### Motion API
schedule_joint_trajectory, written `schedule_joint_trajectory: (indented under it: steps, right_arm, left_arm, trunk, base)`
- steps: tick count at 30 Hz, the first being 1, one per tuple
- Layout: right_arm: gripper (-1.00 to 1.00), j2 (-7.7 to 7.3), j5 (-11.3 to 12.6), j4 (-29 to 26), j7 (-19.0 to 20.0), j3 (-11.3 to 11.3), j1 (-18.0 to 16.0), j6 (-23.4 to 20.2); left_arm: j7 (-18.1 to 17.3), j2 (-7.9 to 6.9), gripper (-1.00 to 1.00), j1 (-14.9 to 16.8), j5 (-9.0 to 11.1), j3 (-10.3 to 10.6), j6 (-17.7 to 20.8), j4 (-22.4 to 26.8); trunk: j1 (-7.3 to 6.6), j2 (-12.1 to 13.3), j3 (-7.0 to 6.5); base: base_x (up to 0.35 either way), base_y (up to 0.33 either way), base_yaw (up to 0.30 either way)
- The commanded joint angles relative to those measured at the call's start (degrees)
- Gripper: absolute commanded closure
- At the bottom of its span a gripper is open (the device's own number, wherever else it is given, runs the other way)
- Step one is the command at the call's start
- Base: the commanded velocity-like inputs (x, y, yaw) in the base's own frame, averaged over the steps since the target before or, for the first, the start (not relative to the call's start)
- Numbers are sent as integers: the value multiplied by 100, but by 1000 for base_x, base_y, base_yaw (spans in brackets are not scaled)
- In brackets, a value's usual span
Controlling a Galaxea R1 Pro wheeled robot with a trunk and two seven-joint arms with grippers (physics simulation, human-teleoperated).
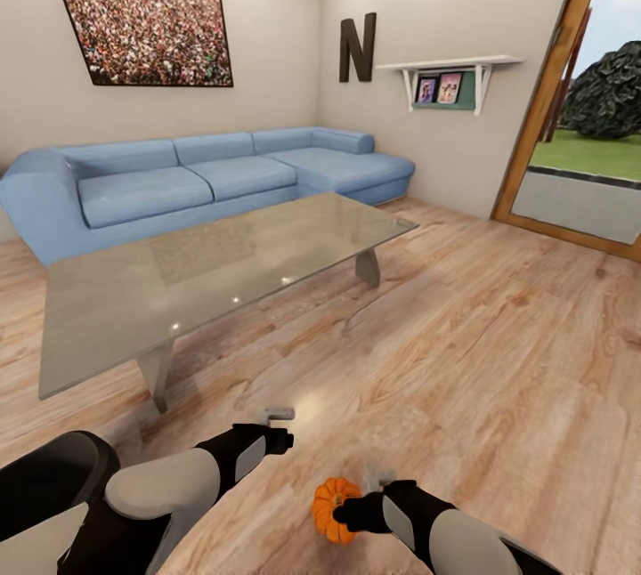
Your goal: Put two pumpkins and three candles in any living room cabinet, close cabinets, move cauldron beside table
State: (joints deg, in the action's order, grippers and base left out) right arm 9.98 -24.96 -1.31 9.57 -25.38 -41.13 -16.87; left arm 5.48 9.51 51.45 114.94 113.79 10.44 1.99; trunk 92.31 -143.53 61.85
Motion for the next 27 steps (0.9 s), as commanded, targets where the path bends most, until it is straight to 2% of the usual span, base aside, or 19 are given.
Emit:
schedule_joint_trajectory:
  steps: [1, 5, 13, 27]
  right_arm:
    - [-100, 2, -100, -12, 28, -46, 0, -136]
    - [-100, 2, -169, -10, 18, -36, 0, -288]
    - [-100, 2, -184, -9, -6, -29, 0, -312]
    - [-100, 2, -185, -9, -16, -28, 0, -268]
  left_arm:
    - [32, -1, -100, 6, 50, 41, 10, 12]
    - [32, -1, -100, 6, 52, 43, 5, 12]
    - [32, -1, -100, 6, 51, 38, -9, 18]
    - [32, -1, -100, 6, 51, 39, 9, 16]
  trunk:
    - [1, -4, 28]
    - [11, -9, 116]
    - [11, -9, 116]
    - [11, -9, 116]
  base:
    - [0, 0, 0]
    - [0, 0, 0]
    - [19, 0, 0]
    - [278, 0, 0]
